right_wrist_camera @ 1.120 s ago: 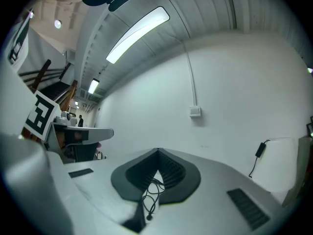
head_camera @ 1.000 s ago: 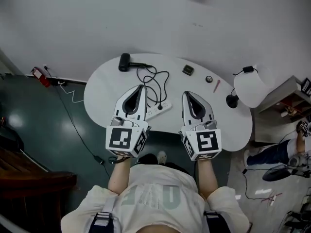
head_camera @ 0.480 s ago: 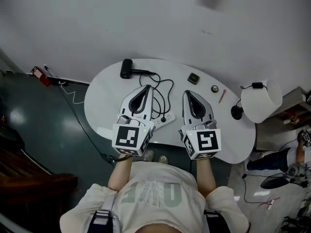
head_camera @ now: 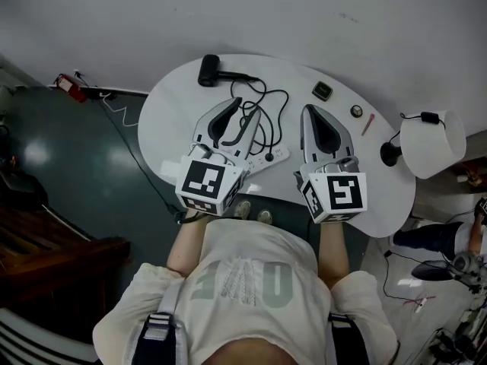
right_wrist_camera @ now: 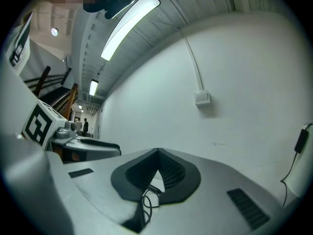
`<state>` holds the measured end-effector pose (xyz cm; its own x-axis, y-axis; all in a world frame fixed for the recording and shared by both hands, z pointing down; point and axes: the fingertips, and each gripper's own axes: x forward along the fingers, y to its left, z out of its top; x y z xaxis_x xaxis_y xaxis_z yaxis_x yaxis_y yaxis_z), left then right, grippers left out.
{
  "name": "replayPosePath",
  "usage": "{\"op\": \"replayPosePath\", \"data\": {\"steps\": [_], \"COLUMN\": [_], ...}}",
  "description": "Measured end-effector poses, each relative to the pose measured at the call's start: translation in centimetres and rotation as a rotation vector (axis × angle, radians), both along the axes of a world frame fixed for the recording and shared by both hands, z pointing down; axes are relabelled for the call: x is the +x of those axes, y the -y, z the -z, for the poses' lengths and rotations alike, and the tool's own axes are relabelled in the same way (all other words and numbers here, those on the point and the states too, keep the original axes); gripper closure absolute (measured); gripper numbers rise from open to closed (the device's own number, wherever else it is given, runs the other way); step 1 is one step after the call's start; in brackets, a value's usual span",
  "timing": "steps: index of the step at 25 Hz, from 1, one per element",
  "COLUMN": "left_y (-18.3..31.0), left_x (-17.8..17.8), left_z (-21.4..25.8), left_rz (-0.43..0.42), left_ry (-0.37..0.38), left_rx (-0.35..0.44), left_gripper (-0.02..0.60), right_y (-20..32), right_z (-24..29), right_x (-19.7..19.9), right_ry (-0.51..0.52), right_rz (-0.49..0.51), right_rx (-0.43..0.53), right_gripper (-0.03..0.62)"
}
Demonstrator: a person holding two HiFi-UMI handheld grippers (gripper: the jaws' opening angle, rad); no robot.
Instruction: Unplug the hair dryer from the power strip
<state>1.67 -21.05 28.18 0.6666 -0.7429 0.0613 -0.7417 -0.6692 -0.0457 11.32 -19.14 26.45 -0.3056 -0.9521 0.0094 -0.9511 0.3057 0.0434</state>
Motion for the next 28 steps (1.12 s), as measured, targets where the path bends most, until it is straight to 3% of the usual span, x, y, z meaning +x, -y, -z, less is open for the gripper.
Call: {"op": "replayPosePath", "data": {"steps": [4,10,15,18,21,24,28], "left_y": [-1.6,-5.0,-6.4,-6.6,-6.7,-6.4,-6.3], "left_x": [1.4,2.7,3.0,3.0,2.9,2.5,2.6], "left_z": [-7.8,-21.9,-28.3,-30.2,-32.1,-33.1,-33.1], "left_rz": [-0.137,-0.348,-0.417,-0.439,-0.449,-0.443,-0.46], "left_ry": [0.31,0.604,0.697,0.747,0.812,0.875,0.884], "left_rx": [-0.117,-0.363,-0.539,-0.6,-0.627,-0.595,-0.594], "left_gripper": [0.415,0.367,0.338,0.315,0.308,0.33,0.334], "right_y": [0.0,-0.1,-0.4,-0.6,-0.6,-0.5,-0.4], "right_z": [-1.7,-4.2,-6.1,-6.8,-7.4,-7.9,-8.4], "right_x": [-0.4,-0.6,-0.3,-0.3,-0.1,-0.1,0.1], "right_ry": [0.02,0.015,0.011,0.014,0.016,0.014,0.008], "right_rz": [0.008,0.007,-0.012,-0.019,-0.024,-0.025,-0.024], "right_rx": [-0.041,-0.109,-0.161,-0.182,-0.2,-0.213,-0.223], "right_gripper": [0.591,0.591,0.591,0.591,0.591,0.591,0.591]}}
